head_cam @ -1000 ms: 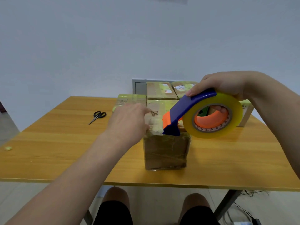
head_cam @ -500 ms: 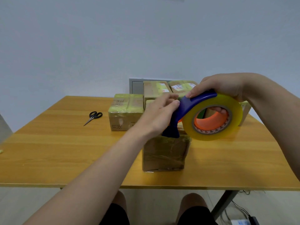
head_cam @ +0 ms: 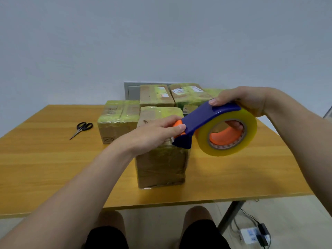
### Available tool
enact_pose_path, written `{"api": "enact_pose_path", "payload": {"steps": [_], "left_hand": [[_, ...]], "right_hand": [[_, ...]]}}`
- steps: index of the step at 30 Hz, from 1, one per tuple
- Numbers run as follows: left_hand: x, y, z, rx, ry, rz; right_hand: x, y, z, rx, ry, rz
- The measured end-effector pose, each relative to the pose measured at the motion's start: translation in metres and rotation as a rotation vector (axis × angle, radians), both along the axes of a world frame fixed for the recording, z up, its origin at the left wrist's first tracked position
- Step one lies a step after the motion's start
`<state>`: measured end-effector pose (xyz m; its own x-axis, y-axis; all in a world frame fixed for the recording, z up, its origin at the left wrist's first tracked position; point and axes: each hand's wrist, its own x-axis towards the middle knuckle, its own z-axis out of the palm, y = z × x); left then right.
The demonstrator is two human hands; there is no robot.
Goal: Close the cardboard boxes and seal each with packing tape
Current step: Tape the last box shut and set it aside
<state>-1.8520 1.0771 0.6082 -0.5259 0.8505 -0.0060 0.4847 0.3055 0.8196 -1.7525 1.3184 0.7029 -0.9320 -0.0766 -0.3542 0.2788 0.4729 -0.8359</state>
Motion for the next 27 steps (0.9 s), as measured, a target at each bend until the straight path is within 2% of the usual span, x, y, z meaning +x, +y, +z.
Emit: {"api": "enact_pose_path", "payload": {"steps": [4, 9, 11, 16, 20, 23, 27], "left_hand": [[0.006, 0.008, 0.002, 0.000, 0.020, 0.039], [0.010, 0.020, 0.010, -0.201, 0.329, 0.027], [0.007, 0.022, 0.015, -0.266, 0.352, 0.018], [-0.006, 0.027, 0.009, -0.248, 0.376, 0.004], [-0.025, 0.021, -0.002, -0.198, 0.278, -0.080], [-0.030, 0.020, -0.001, -0.227, 0.279, -0.115], [-0.024, 0.031, -0.001, -0.281, 0.394, -0.092]], "right_hand": [[0.005, 0.006, 0.009, 0.056, 0.029, 0.027], [0.010, 0.012, 0.012, 0.068, 0.036, 0.020], [0.011, 0.011, 0.014, 0.084, 0.041, 0.008], [0.011, 0.010, 0.018, 0.130, 0.055, 0.012], [0.008, 0.011, 0.011, 0.086, 0.062, 0.028], [0.007, 0.015, 0.007, 0.077, 0.072, 0.036], [0.012, 0.027, 0.011, 0.113, 0.041, -0.009]]}}
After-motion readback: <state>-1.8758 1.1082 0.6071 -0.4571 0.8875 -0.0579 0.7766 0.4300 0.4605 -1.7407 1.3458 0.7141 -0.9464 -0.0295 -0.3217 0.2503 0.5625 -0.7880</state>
